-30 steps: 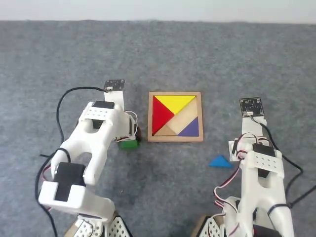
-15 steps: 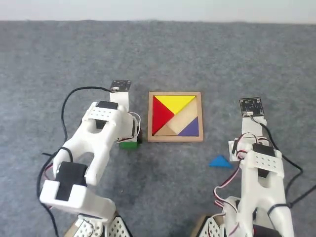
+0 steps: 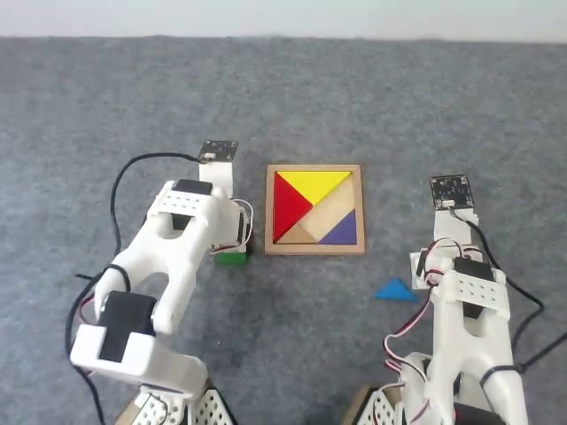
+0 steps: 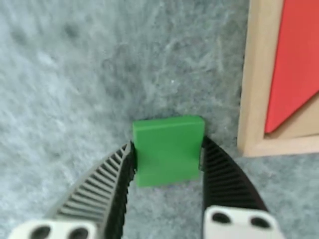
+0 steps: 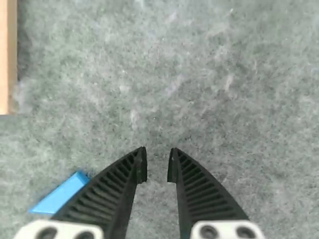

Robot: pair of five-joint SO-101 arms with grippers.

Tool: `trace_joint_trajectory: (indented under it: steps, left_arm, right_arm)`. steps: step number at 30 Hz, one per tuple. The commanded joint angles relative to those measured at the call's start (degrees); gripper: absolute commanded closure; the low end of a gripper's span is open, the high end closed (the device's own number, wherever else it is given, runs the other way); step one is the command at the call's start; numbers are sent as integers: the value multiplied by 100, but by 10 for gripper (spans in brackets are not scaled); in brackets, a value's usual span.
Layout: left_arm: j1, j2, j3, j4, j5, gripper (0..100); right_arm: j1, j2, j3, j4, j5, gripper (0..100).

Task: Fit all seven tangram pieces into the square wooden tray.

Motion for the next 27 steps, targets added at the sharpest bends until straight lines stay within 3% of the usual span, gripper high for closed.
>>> trace_joint_trajectory:
  steps: [1,14,18,21,27]
  left_arm:
    - [79,-193,-154,26,-18,837]
    - [202,-2312,1103,-316,-18,836]
    - [149,-2426,1244,-308,-202,833]
    - [97,-2418,1332,-316,44,788]
    - [79,-2418,1648,-976,167,747]
  right_arm:
    - [-13,-233,-35,13,-9,919]
    - [-13,-233,-35,13,-9,919]
    - [-13,-233,-35,22,-9,919]
    - [-4,-233,-35,22,-9,919]
    - [-4,-233,-35,31,-9,919]
